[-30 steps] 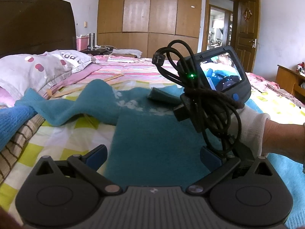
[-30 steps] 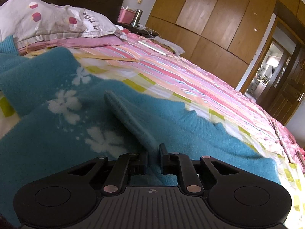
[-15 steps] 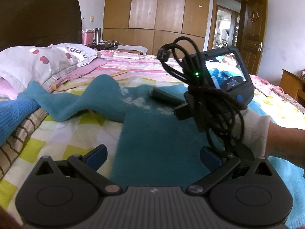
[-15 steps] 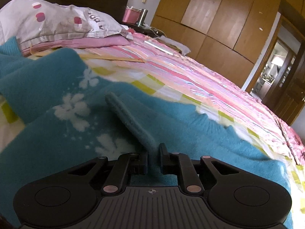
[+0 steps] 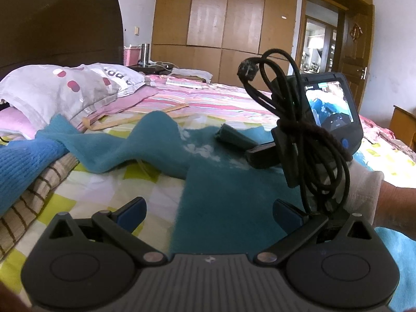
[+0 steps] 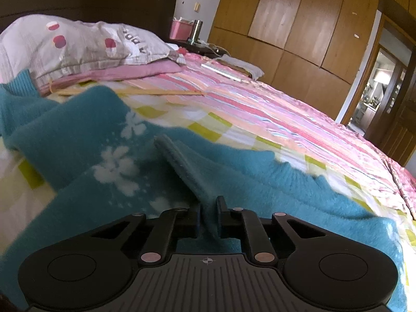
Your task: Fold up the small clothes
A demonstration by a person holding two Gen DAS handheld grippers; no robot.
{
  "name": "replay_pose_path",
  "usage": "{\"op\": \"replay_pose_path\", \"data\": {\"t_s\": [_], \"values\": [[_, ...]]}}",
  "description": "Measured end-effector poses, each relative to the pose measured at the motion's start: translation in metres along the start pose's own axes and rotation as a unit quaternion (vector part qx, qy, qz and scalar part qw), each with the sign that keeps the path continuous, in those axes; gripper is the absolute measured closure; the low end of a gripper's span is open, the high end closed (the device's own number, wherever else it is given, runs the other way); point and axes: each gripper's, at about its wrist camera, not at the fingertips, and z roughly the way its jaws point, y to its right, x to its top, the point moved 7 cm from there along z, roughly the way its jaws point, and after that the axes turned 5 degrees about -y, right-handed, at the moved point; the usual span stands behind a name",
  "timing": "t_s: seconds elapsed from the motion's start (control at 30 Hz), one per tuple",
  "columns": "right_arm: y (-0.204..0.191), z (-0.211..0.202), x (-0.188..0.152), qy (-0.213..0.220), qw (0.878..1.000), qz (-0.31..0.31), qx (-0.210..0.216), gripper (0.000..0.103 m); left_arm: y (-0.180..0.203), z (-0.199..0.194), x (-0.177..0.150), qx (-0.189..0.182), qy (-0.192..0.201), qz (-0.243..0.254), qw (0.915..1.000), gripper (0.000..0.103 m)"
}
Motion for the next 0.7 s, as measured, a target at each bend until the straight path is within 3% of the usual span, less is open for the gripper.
{"op": "replay_pose_path", "data": {"t_s": [0.13, 0.27, 0.47, 0.57, 0.7], "values": [[-0.009, 0.003, 0.004, -0.004, 1.000, -0.014, 0.006, 0.091, -0.003, 0.000, 0.001, 0.005, 0.002, -0.002, 1.0000, 0.000], [-0.017, 0.008, -0.003, -0.017, 0.999, -0.036, 0.004, 0.084, -0.009, 0.001, 0.003, 0.012, 0.004, -0.005, 0.9999, 0.000], [-0.014, -0.010, 0.003, 0.003, 0.998, -0.006, 0.055, 0.075, -0.026, 0.000, 0.013, 0.028, 0.020, -0.024, 0.9991, 0.000], [-0.018, -0.001, 0.000, -0.030, 0.998, -0.015, 0.058, 0.074, -0.036, 0.002, 0.015, 0.039, 0.018, -0.037, 0.9984, 0.000], [-0.021, -0.005, 0.000, -0.031, 0.998, -0.006, 0.058, 0.074, -0.047, 0.007, 0.015, 0.046, 0.009, -0.052, 0.9975, 0.000]]}}
